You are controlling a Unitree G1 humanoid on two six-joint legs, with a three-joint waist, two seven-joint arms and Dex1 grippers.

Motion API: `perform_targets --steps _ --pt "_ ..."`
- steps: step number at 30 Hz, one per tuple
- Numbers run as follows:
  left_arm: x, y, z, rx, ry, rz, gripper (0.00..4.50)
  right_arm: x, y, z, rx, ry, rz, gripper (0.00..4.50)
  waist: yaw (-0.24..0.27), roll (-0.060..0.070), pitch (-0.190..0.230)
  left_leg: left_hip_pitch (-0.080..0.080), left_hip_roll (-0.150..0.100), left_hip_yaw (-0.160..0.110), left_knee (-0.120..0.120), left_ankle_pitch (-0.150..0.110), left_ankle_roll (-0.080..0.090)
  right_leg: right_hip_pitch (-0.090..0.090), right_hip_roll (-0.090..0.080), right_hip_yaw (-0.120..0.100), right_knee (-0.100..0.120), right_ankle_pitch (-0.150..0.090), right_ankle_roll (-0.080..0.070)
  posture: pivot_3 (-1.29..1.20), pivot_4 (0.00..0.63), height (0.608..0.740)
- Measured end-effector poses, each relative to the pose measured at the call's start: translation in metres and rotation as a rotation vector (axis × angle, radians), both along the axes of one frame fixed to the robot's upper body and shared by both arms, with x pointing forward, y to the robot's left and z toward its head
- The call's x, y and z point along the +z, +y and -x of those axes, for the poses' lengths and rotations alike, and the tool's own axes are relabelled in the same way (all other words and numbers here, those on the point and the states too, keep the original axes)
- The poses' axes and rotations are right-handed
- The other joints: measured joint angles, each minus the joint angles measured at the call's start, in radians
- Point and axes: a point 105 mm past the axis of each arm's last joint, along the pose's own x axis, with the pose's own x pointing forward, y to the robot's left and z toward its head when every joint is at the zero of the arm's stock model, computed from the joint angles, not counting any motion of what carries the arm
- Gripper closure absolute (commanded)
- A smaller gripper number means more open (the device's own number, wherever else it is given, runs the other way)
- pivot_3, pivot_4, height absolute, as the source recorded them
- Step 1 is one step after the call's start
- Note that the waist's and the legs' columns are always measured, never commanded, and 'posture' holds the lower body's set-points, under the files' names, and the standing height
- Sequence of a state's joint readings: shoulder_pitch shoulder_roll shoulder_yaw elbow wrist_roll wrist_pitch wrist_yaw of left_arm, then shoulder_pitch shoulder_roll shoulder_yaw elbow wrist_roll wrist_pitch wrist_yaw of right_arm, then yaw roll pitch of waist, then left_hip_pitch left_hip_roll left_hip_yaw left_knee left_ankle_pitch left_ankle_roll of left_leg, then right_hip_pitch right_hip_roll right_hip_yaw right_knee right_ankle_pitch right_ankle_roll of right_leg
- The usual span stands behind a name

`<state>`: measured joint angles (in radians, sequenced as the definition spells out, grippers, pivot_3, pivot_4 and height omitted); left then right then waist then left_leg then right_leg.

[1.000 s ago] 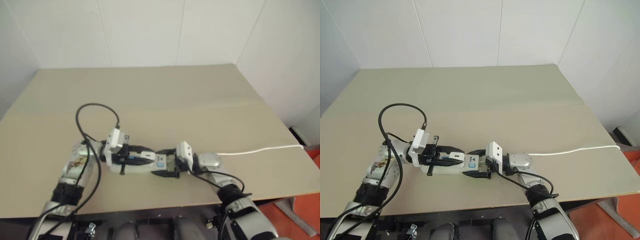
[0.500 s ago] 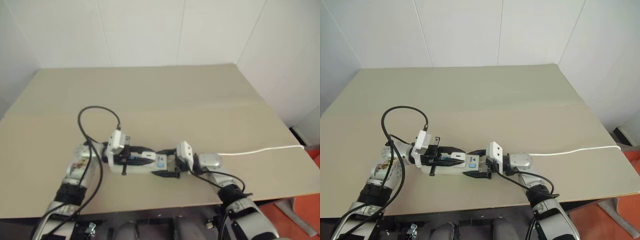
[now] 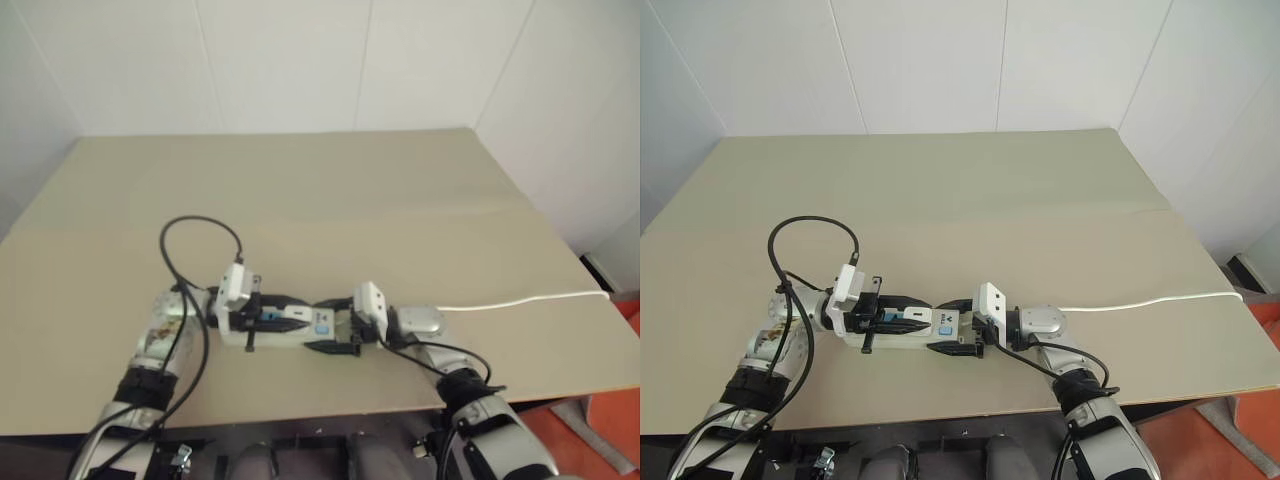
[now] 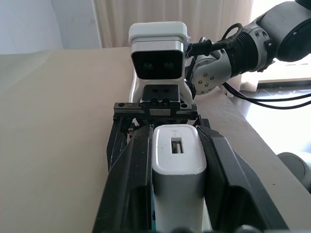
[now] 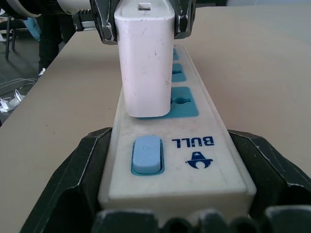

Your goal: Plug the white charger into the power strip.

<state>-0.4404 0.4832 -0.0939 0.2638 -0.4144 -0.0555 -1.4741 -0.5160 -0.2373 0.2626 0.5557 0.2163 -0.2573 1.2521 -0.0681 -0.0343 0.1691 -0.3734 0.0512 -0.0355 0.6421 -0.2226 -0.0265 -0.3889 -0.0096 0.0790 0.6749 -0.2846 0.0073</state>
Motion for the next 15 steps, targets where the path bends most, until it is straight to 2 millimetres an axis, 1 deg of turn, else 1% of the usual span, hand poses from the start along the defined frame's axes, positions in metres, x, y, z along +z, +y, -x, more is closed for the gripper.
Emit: perform_targets --steps 3,15 --pt "-0.0009 0.0007 -0.0003 0.002 -0.002 0.001 3.47 0.0 0.0 -0.0001 0.0 0.002 0.001 1.08 0.0 0.0 0.0 0.0 0.0 0.0 0.0 0.0 0.0 0.0 0.0 0.0 0.0 -0.002 0.003 0.0 0.15 0.74" --pt "-0.0086 0.0064 0.0011 0.037 0.003 0.001 3.47 0.0004 0.0007 -0.0004 0.002 0.001 0.003 1.08 -0.001 0.001 0.0 0.001 0.0 0.0 -0.001 0.0 0.0 0.0 0.0 0.0 0.0 -0.002 0.004 0.0 0.15 0.74"
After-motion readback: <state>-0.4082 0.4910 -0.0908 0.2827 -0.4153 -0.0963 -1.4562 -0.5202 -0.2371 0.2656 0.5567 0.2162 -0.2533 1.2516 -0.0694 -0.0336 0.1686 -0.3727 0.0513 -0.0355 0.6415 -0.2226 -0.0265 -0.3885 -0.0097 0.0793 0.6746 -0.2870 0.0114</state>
